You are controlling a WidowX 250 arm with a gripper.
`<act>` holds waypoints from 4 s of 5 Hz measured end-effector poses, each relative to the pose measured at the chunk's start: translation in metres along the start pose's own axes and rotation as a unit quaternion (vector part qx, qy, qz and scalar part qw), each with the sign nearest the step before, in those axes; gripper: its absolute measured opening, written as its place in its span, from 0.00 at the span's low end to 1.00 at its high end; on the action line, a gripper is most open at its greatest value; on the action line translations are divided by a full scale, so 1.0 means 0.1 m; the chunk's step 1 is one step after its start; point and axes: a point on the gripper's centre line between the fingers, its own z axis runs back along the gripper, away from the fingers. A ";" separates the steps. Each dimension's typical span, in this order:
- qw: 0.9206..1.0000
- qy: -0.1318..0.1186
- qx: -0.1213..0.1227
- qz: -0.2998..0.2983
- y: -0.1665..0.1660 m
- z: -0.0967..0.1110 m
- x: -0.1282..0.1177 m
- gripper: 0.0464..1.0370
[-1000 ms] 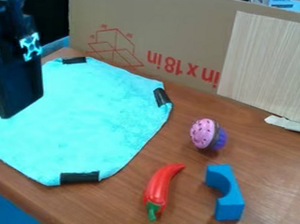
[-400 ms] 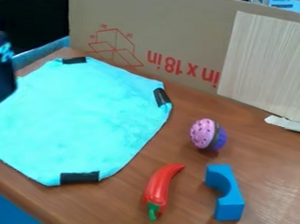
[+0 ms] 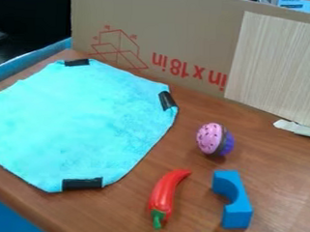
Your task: Fold the cloth bottom left to the top right
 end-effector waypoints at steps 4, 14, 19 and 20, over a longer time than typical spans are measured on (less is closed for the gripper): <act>0.985 -0.152 0.017 0.080 0.82 -0.59 0.43 0.96; 0.985 -0.139 0.055 0.087 0.94 -1.05 0.53 0.13; 0.982 -0.092 0.027 0.163 -0.53 -0.93 1.02 0.01; 0.981 -0.084 0.046 0.166 -0.83 -1.11 1.17 0.01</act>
